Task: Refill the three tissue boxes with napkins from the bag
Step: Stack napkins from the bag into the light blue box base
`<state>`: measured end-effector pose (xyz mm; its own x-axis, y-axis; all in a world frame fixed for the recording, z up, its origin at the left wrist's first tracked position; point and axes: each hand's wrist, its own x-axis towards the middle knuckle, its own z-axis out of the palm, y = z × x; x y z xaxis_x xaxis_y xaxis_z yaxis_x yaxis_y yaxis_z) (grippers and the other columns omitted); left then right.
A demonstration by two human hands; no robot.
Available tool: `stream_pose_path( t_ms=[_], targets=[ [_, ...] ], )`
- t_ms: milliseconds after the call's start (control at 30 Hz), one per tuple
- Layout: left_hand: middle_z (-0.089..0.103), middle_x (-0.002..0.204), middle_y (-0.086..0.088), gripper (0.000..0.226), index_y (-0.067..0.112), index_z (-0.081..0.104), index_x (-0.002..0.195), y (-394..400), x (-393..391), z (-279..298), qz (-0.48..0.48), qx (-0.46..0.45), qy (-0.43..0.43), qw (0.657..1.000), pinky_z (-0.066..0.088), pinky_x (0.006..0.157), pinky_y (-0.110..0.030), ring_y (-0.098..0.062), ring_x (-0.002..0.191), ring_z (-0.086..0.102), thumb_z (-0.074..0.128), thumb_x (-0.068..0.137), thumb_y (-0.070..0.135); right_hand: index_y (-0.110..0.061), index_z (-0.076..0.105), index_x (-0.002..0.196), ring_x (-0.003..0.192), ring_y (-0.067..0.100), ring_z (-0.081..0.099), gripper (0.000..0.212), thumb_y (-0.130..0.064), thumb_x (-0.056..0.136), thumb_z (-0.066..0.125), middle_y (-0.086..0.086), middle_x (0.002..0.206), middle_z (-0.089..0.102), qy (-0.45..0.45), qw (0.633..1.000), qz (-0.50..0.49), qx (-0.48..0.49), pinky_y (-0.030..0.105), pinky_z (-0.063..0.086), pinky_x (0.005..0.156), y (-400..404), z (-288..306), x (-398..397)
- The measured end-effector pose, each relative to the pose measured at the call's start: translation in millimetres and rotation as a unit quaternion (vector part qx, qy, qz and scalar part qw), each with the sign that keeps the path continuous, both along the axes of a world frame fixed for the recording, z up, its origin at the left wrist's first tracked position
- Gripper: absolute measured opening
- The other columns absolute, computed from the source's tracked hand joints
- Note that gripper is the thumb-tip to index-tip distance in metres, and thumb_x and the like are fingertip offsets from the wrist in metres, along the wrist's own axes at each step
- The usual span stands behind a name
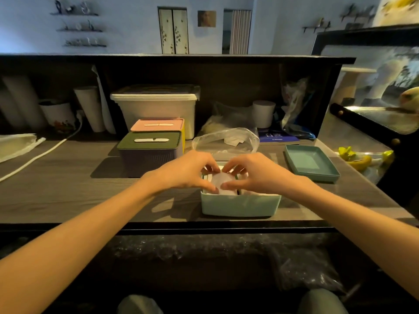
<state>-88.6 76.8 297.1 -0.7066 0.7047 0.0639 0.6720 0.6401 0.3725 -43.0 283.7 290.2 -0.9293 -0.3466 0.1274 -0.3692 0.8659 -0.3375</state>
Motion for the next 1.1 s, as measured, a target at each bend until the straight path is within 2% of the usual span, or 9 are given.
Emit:
stream_pose_path(
  t_ms=[133,300,467,533,700,800,867,967,1100],
  targets=[
    [0.067,0.114,0.013,0.055,0.023,0.069,0.122,0,-11,11,0.001,-0.013,-0.005,1.0,0.053,0.093,-0.02,-0.001,0.103,0.063,0.085,0.074,0.044,-0.026,0.072,0.118,0.095,-0.001,0.067,0.044,-0.052,0.083,0.076,-0.014,0.107,0.072,0.008,0.999,0.013,-0.036,0.012,0.054,0.079,9,5,-12],
    [0.073,0.095,0.012,0.017,0.024,0.076,0.106,8,-60,18,0.092,0.14,0.009,0.986,0.059,0.086,-0.028,-0.002,0.088,0.068,0.072,0.091,0.033,-0.023,0.073,0.114,0.089,-0.001,0.068,0.021,-0.033,0.096,0.07,-0.013,0.099,0.073,0.041,0.986,-0.063,-0.146,0.013,0.054,0.077,43,5,-74],
    [0.074,0.11,-0.001,0.024,0.014,0.073,0.12,43,-142,-18,0.115,0.081,-0.075,0.987,0.056,0.097,-0.038,-0.017,0.101,0.07,0.056,0.103,0.014,-0.01,0.058,0.142,0.123,0.023,0.061,0.041,-0.017,0.101,0.062,0.01,0.137,0.064,-0.014,0.991,-0.114,-0.074,0.029,0.045,0.104,58,-37,-163],
    [0.069,0.124,-0.002,0.031,0.015,0.065,0.132,58,-171,-37,0.131,0.052,-0.056,0.988,0.051,0.102,-0.037,-0.019,0.113,0.066,0.056,0.102,0.014,-0.007,0.046,0.15,0.134,0.027,0.052,0.051,-0.015,0.101,0.058,0.015,0.148,0.054,-0.01,0.991,-0.121,-0.048,0.034,0.037,0.111,60,-46,-191],
    [0.046,0.151,-0.007,0.065,0.013,0.043,0.151,76,-216,-55,0.171,0.144,0.065,0.973,0.043,0.112,-0.043,-0.025,0.137,0.046,0.071,0.092,0.013,-0.008,0.052,0.145,0.134,0.03,0.048,0.051,-0.008,0.095,0.062,0.013,0.146,0.052,0.075,0.99,-0.122,0.01,0.038,0.038,0.111,77,-47,-239],
    [0.04,0.156,-0.004,0.085,0.016,0.037,0.154,80,-226,-57,0.163,0.12,0.063,0.977,0.041,0.114,-0.044,-0.024,0.142,0.041,0.083,0.082,0.016,-0.015,0.052,0.147,0.137,0.028,0.048,0.058,-0.011,0.091,0.069,0.009,0.149,0.051,0.043,0.993,-0.084,0.075,0.04,0.039,0.114,79,-42,-255],
    [0.039,0.157,-0.003,0.092,0.016,0.035,0.155,82,-229,-62,0.169,0.109,0.039,0.979,0.042,0.113,-0.044,-0.023,0.142,0.039,0.086,0.078,0.018,-0.018,0.039,0.156,0.141,0.03,0.044,0.074,-0.019,0.09,0.073,0.009,0.156,0.043,0.01,0.992,-0.054,0.118,0.042,0.038,0.116,78,-39,-259],
    [0.043,0.154,-0.003,0.086,0.015,0.04,0.151,84,-230,-71,0.177,0.131,0.028,0.975,0.045,0.111,-0.043,-0.022,0.139,0.043,0.086,0.078,0.018,-0.022,0.021,0.162,0.146,0.033,0.037,0.086,-0.023,0.092,0.071,0.01,0.163,0.033,-0.027,0.982,-0.042,0.182,0.043,0.034,0.118,75,-38,-264],
    [0.054,0.143,0.0,0.064,0.017,0.053,0.141,84,-224,-75,0.174,0.175,0.031,0.969,0.049,0.106,-0.041,-0.017,0.132,0.05,0.081,0.083,0.017,-0.033,0.026,0.16,0.145,0.034,0.039,0.072,-0.032,0.098,0.063,0.008,0.159,0.041,-0.008,0.959,-0.035,0.281,0.047,0.031,0.118,70,-41,-272]
  ],
)
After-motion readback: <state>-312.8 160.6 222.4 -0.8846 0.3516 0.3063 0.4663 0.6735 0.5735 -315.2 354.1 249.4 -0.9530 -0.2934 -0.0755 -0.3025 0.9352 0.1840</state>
